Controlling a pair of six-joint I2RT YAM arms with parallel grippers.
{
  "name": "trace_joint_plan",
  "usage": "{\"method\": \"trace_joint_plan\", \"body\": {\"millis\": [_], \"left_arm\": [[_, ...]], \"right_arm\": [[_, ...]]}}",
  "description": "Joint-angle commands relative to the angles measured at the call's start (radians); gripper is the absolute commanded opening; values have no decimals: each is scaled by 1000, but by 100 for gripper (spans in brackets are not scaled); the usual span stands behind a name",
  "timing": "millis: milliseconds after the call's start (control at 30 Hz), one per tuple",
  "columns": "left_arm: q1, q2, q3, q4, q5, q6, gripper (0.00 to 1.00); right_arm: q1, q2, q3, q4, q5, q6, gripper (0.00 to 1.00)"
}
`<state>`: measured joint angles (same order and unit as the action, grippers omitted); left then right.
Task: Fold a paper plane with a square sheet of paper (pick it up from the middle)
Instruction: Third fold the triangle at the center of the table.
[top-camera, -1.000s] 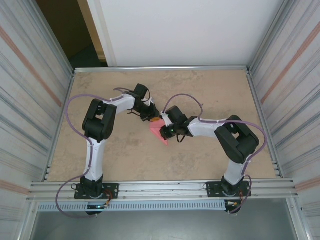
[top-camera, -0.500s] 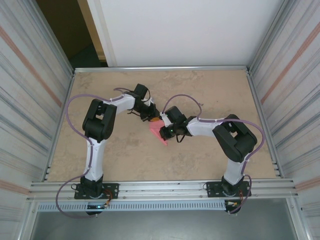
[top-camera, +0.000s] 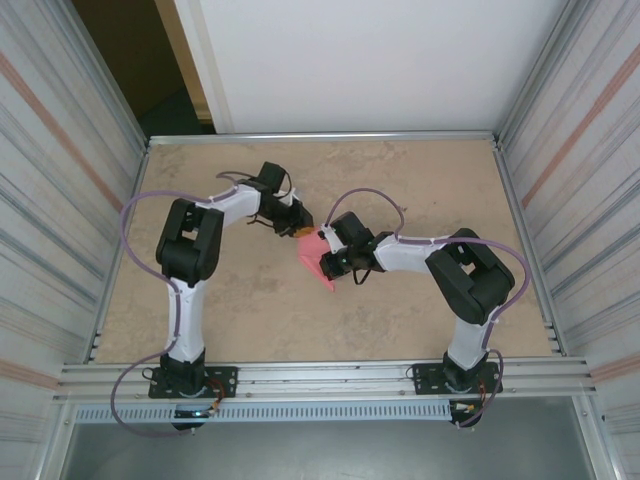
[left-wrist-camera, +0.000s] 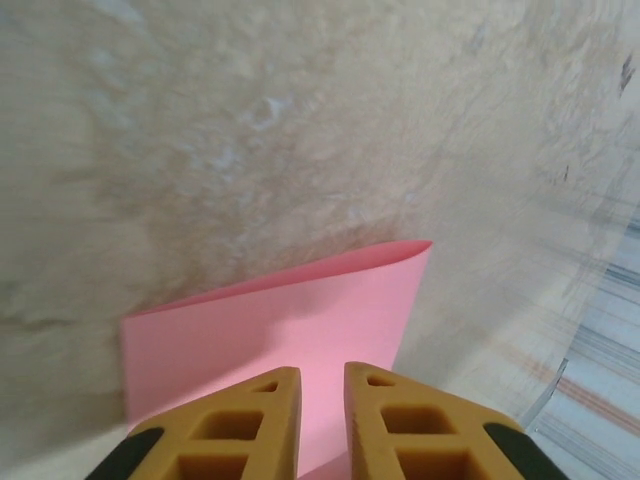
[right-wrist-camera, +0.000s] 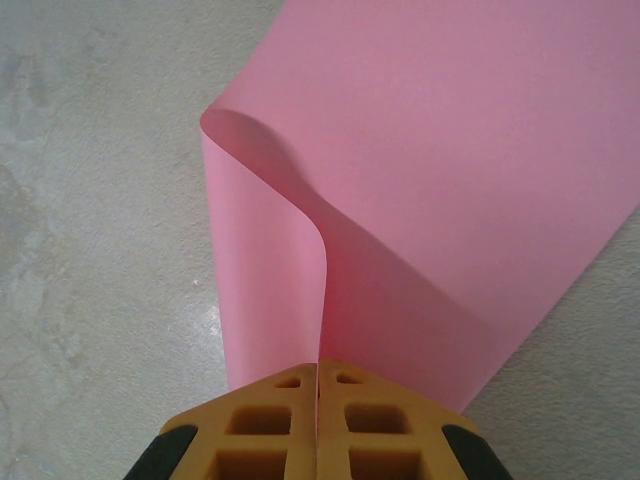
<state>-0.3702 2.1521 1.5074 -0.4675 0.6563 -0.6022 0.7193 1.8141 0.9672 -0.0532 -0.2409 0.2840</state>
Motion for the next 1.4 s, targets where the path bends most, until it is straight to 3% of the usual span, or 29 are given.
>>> {"method": "trace_joint_plan", "body": {"millis": [0, 367, 1367], "left_arm": [[-1, -13, -35, -14, -17, 3, 18], [-15, 29, -25, -35, -37, 21, 12], [-17, 43, -22, -45, -42, 30, 11]], "right_arm": [[-5, 16, 25, -10, -25, 9, 1], [-6, 25, 37, -14, -51, 1, 1], [-4, 50, 56, -42, -75, 1, 1]]}}
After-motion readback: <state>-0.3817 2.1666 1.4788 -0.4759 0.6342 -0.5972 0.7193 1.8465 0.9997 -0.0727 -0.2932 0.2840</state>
